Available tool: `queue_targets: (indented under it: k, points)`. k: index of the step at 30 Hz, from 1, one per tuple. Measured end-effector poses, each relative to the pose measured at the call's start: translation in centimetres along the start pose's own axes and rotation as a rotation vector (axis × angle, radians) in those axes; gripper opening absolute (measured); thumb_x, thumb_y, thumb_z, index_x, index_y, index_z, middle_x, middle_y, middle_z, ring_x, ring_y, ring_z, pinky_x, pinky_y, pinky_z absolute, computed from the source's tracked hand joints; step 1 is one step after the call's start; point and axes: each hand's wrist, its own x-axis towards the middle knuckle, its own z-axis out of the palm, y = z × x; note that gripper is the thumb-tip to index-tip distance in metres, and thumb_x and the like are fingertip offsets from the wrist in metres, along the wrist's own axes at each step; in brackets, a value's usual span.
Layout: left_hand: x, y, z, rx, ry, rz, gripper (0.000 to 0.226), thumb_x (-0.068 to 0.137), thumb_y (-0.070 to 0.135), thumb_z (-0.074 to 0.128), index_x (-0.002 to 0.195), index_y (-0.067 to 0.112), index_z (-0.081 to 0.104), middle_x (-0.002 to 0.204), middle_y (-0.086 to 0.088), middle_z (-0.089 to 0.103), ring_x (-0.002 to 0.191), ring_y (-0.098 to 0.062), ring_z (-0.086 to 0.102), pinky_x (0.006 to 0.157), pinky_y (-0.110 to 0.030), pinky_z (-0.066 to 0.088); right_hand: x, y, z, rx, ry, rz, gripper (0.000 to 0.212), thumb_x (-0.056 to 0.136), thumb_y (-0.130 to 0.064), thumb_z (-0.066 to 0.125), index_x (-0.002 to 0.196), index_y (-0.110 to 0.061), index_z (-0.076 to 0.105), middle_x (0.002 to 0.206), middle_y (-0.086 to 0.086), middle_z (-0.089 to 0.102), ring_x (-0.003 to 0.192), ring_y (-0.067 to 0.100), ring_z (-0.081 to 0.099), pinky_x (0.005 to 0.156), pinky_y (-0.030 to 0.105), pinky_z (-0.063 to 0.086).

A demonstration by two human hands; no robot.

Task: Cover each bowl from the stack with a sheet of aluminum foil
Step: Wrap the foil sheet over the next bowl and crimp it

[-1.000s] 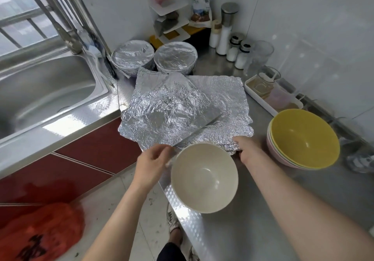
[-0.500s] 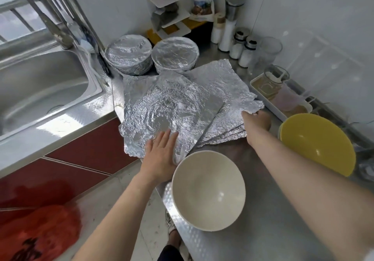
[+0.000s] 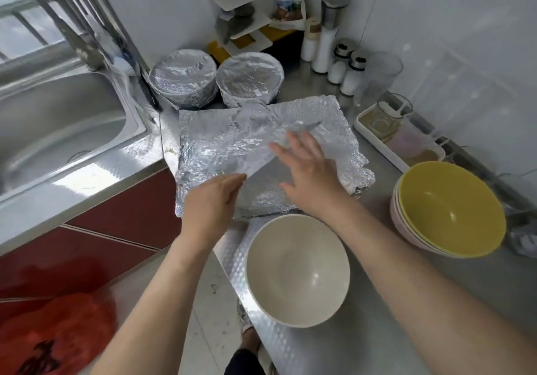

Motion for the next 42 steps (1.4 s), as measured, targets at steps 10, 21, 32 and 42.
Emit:
queue_targets:
  k: [10,21,32,42]
  points:
    - [-1.0,2.4,-6.5,0.017,0.05,0.05,0.038,0.091,0.038,0.046,0.107,0.02,0.075,0.076,-0.003,0.075,0.06,-0.027,0.069,0.05,-0.032,0.054,-1.1,-0.6,-3.1,0.036,0.391,-0.369,0.008,0.081,-0.003,0.066,0.081,-0.009,0.071,0.072,0.005,0.067,0.075,0.027,0.058,0.062,0.037,0.052]
    - [-3.8,4.3,-10.9,-0.004,0.027,0.046,0.024,0.092,0.022,0.059,0.107,0.012,0.075,0.083,-0.01,0.076,0.069,-0.029,0.072,0.067,-0.036,0.059,-5.8,-0.7,-7.0,0.015,0.257,-0.273,0.012,0.09,-0.015,0.062,0.097,-0.013,0.071,0.081,0.013,0.069,0.082,0.033,0.06,0.068,0.042,0.049]
    - [-5.1,5.4,-13.2,0.055,-0.157,-0.132,0.07,0.082,-0.015,0.049,0.135,0.031,0.056,0.108,-0.009,0.073,0.101,-0.026,0.065,0.069,-0.027,0.038,-8.1,0.0,-11.6,-0.095,0.288,-0.138,0.016,0.093,-0.021,0.058,0.094,-0.016,0.073,0.083,0.007,0.071,0.077,0.028,0.061,0.071,0.039,0.05]
    - [-3.0,9.7,-11.7,-0.191,0.018,-0.169,0.015,0.095,0.024,0.059,0.104,0.024,0.07,0.076,0.006,0.067,0.08,-0.022,0.064,0.071,-0.032,0.047,-9.2,-4.2,-13.7,-0.192,0.56,-0.414,0.027,0.083,-0.007,0.063,0.11,-0.01,0.067,0.113,0.012,0.064,0.109,0.032,0.051,0.09,0.046,0.048]
